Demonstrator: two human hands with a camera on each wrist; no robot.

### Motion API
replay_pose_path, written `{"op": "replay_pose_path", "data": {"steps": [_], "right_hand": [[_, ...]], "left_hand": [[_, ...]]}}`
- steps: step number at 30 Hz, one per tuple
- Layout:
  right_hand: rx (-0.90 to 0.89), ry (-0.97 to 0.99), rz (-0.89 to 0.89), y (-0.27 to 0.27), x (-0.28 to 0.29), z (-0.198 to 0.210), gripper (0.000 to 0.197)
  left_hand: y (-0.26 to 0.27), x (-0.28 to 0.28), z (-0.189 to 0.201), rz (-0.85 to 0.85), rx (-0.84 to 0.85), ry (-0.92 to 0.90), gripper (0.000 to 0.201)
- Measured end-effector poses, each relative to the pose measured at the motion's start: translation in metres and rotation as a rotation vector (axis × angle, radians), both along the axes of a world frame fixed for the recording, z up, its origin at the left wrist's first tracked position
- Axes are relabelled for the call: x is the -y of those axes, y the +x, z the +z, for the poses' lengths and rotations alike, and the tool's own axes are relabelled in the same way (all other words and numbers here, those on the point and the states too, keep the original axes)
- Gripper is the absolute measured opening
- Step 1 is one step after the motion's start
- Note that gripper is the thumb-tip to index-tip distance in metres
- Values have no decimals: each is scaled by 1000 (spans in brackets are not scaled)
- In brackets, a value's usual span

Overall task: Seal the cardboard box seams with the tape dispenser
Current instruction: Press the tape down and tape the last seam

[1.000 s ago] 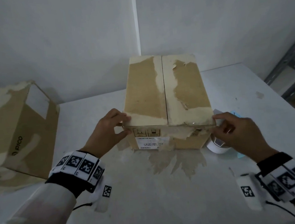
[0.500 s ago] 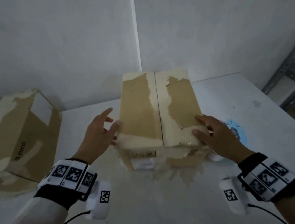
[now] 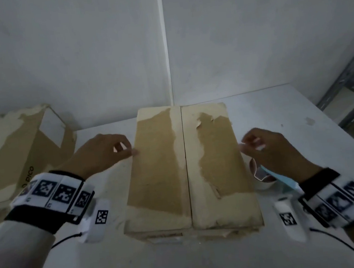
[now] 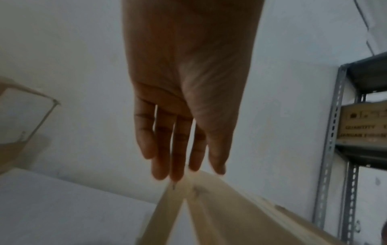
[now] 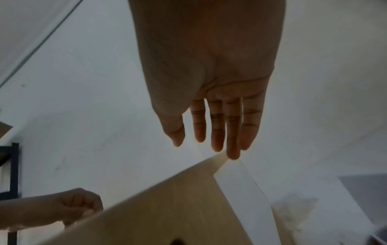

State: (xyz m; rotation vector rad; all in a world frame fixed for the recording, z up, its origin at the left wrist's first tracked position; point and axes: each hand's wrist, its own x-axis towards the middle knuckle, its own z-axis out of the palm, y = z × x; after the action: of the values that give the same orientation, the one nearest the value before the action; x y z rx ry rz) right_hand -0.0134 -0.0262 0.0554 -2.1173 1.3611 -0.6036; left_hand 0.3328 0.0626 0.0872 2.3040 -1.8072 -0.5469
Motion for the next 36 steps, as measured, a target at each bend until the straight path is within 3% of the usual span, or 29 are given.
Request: {"op": "replay_pose_path", "data": {"steps": [2, 4, 6, 9, 13, 19, 22, 26, 27, 29, 31, 36], "right_hand": [[-51, 24, 43, 15, 11, 1, 35], [-158, 77, 107, 29, 15, 1, 56], [-264, 126, 163, 37, 13, -3, 65], [-283, 175, 199, 35, 8, -13, 64], [-254, 174, 198, 23, -5, -21, 63], [-186, 78, 139, 0, -31, -27, 65], [-77, 55, 106, -11, -41, -26, 74], [112, 120, -88, -42, -38, -39, 31], [120, 117, -135, -52, -36, -46, 29], [41, 129, -194, -74, -34, -65, 40], [-61, 159, -246, -89, -31, -80, 39], [-190, 173, -377, -98, -22, -101, 49]], "left_hand": [[-2, 8, -5, 20, 6, -46, 46], [-8, 13, -13, 37, -128, 19, 62], [-16, 11, -19, 45, -298, 101, 71], [-23, 5, -22, 54, -435, 88, 63], [-30, -1, -22, 103, -450, 82, 62], [-35, -10, -16, 8, -286, 171, 100], [-36, -8, -15, -27, -218, 234, 104], [-34, -4, -16, 11, -185, 170, 79], [-34, -3, -16, 21, -187, 125, 73], [-36, 0, -15, 24, -183, 59, 69], [-39, 5, -16, -10, -146, 59, 72], [-40, 17, -21, -64, -101, 204, 81]]}}
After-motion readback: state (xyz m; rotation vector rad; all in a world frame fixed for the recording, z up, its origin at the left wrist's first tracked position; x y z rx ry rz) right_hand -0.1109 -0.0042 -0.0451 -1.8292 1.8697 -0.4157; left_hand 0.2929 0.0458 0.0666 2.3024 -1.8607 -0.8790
